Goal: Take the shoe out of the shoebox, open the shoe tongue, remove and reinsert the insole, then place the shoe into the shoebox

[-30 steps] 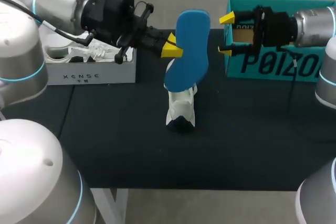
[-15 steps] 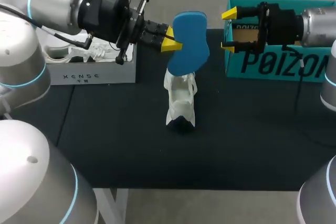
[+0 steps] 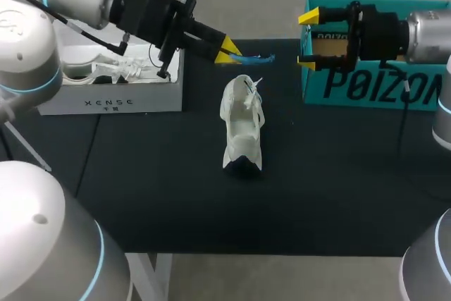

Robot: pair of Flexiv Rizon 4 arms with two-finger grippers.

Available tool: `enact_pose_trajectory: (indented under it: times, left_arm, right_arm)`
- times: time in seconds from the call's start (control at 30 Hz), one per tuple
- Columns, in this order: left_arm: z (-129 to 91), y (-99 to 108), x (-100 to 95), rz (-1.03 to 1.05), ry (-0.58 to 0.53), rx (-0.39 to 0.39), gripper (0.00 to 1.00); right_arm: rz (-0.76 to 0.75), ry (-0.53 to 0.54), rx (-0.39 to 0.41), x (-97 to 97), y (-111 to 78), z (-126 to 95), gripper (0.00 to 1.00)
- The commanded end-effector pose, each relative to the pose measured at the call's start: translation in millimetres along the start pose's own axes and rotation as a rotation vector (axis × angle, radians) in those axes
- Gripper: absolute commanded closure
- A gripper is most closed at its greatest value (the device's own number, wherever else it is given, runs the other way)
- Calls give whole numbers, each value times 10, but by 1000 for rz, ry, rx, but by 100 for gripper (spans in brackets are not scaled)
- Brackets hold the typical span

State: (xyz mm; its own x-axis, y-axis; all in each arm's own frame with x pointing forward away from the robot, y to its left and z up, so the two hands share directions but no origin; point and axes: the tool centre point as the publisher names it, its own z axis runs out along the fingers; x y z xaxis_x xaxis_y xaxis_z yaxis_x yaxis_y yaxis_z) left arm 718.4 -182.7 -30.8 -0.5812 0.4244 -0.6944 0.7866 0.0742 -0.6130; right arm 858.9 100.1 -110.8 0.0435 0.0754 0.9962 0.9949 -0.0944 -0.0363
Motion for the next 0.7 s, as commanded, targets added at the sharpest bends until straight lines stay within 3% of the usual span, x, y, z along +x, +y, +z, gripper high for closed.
enact_pose_trajectory:
  times: [0.03,0.1,0.17,0.3,0.57,0.7]
  left_arm:
    - [-15,-48,-52,437,159,-266,100]
    - [-15,-48,-52,437,159,-266,100]
    - [-8,107,-3,734,234,-363,100]
    - [-1,313,-47,1017,155,-407,100]
    - [111,458,-174,1208,85,-434,100]
    - [210,492,-209,1192,40,-391,100]
  right_arm:
    - [11,15,29,34,-47,14,0]
    - [14,7,36,82,-71,21,0]
    - [6,-7,30,133,-98,14,0]
    - [-2,4,19,229,-148,-15,0]
    - [-62,45,-17,355,-219,13,0]
    - [-104,51,-9,396,-261,102,0]
